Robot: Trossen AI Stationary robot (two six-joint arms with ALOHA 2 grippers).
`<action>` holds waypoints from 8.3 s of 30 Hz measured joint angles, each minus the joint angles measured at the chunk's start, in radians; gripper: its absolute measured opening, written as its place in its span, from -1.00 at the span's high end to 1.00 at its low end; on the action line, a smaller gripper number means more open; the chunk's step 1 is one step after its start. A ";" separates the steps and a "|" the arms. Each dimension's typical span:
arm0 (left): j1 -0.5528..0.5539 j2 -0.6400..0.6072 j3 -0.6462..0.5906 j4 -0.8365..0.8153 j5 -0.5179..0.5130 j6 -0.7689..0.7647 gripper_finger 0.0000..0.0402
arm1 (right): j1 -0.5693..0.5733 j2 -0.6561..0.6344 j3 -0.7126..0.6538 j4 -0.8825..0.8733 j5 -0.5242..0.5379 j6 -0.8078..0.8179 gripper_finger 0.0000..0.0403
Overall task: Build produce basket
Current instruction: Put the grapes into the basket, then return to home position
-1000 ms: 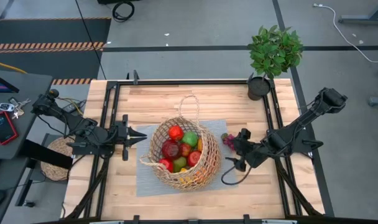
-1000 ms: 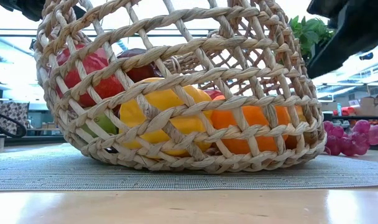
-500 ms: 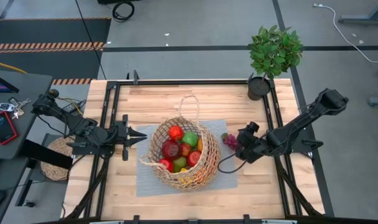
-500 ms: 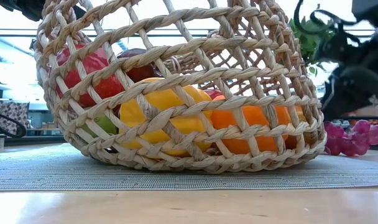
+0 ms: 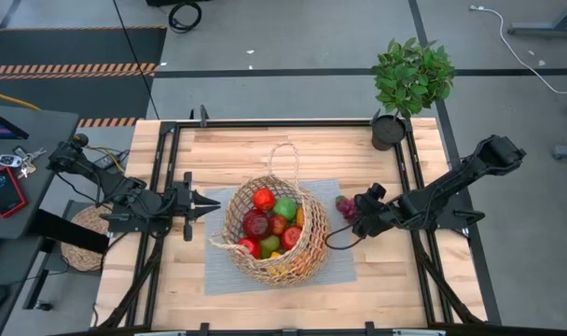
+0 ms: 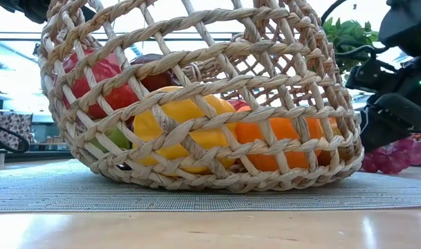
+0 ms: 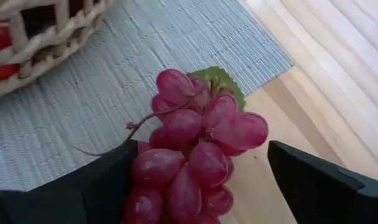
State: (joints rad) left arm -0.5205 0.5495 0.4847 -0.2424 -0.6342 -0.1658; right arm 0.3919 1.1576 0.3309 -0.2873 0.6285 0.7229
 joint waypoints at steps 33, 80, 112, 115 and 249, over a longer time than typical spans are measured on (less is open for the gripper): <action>0.000 0.000 0.000 0.000 0.000 0.000 0.76 | -0.057 0.001 0.050 0.074 0.081 -0.220 0.21; 0.000 0.000 0.000 0.000 0.000 0.000 0.76 | -0.232 0.003 0.089 -0.008 -0.098 -0.226 -0.96; 0.000 0.000 0.000 0.000 0.000 0.000 0.76 | -0.369 0.003 -0.097 0.378 -0.109 -0.282 -0.14; 0.000 0.000 0.000 0.000 0.000 0.000 0.76 | -0.369 0.003 -0.098 0.395 -0.108 -0.294 -0.03; 0.000 0.000 0.000 -0.001 0.000 0.000 0.76 | -0.030 0.565 0.857 0.728 -0.255 -0.846 -0.38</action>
State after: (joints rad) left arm -0.5205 0.5495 0.4847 -0.2430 -0.6342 -0.1658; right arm 0.3620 1.7226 1.1881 0.4408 0.3737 -0.1234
